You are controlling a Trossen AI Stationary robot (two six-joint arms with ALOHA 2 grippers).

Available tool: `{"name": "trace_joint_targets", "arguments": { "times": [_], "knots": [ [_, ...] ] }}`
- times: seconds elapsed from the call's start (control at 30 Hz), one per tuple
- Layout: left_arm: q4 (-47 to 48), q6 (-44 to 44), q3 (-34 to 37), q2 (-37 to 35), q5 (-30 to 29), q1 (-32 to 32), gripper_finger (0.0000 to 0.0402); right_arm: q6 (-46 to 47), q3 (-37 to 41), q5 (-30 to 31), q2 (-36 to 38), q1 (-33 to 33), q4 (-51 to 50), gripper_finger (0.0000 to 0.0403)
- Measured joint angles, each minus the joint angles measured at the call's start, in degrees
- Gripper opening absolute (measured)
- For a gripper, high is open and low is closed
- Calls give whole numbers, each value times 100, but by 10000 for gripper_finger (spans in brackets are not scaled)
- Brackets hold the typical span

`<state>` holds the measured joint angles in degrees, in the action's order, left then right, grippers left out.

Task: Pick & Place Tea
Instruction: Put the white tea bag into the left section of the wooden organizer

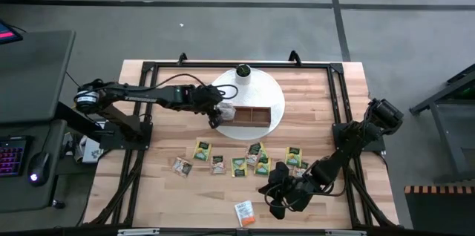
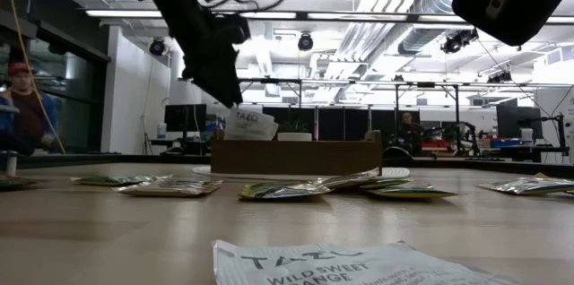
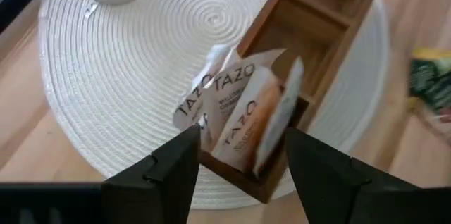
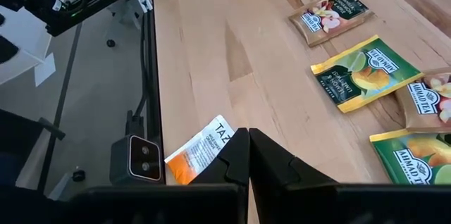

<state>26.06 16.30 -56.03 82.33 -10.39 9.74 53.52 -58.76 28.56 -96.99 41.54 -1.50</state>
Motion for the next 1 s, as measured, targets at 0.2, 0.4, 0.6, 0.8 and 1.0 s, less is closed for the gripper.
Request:
{"name": "trace_joint_targets", "arguments": {
  "times": [0.2,0.4,0.6,0.8,1.0],
  "knots": [
    [112,451,-17,-411,524,-220,207,-207,0,7,0,0,13,0],
    [286,873,-7,-508,193,-958,207,-496,-2,44,0,0,170,0],
    [300,1540,-7,-504,-319,-1934,207,-726,-505,-4,-2,0,-619,0],
    [224,2569,-7,-504,-1189,-2949,207,-1087,-1311,-168,-2,-2,-1798,0],
    [-213,3451,-4,-277,-1781,-3812,207,-1202,-1474,-404,-217,-2,-1842,0]
  ]
}}
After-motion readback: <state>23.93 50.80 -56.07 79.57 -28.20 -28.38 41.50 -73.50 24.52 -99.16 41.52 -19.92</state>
